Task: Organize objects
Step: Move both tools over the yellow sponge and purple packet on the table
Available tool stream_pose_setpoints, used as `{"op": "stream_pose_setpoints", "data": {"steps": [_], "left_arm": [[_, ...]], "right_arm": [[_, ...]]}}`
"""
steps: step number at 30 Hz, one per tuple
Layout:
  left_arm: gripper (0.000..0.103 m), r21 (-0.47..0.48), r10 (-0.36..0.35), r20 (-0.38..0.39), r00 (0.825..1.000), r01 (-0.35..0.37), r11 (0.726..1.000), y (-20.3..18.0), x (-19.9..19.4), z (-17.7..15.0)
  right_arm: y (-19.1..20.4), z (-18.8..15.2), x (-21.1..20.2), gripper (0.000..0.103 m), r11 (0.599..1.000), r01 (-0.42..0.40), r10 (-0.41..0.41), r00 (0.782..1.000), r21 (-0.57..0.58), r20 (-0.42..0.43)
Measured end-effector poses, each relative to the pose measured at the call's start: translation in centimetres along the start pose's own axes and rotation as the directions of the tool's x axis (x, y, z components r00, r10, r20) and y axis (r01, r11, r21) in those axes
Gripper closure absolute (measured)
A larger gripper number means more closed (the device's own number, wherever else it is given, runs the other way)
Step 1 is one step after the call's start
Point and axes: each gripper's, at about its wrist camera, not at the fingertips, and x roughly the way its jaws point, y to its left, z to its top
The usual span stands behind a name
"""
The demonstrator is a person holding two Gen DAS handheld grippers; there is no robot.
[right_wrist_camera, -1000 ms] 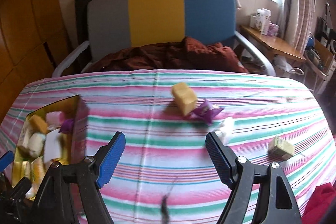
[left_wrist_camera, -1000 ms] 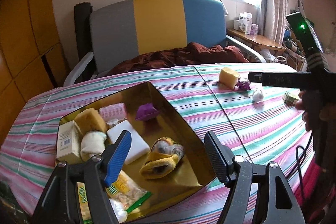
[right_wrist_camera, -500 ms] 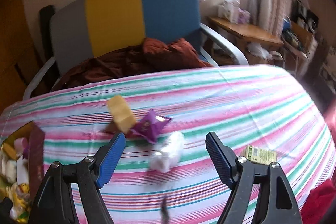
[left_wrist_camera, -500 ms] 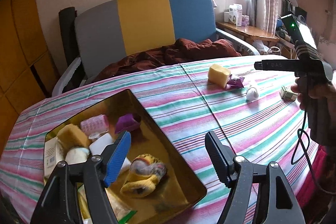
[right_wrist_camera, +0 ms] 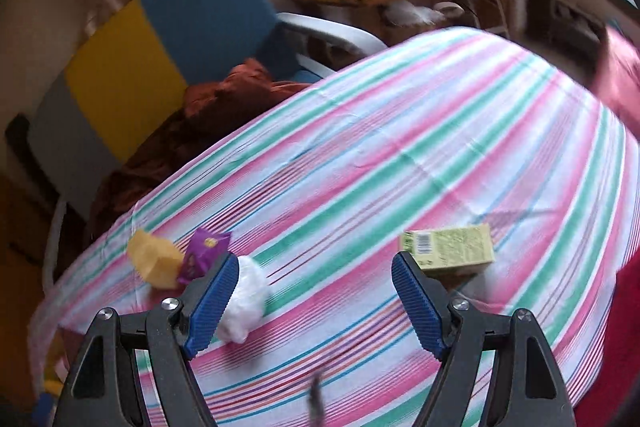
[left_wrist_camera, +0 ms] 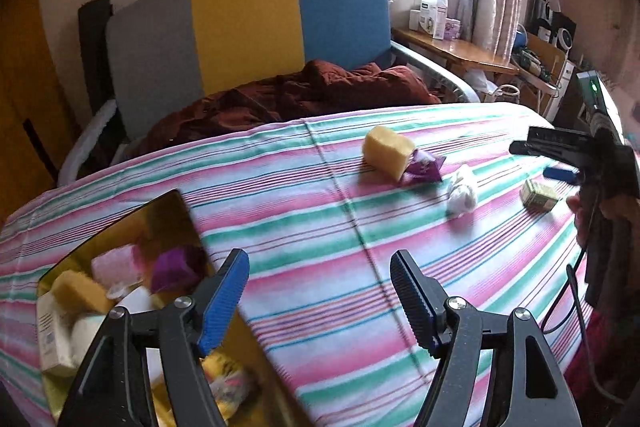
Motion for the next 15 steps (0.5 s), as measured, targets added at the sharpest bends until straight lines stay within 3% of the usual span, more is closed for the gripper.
{"op": "stream_pose_setpoints", "data": {"steps": [10,15], "left_arm": [[0.027,-0.03,-0.078,-0.068,0.995,0.076,0.997,-2.0,4.8,3.1],[0.025,-0.075,-0.113,-0.082,0.99,0.107,0.991,-2.6,6.9,4.9]], "right_arm": [[-2.7,0.4,-0.5,0.023,0.991,-0.032,0.032,0.999,0.13,-0.001],[-5.0,0.9,-2.3,0.022,0.967,-0.076,0.055,0.994,0.242,0.093]]}}
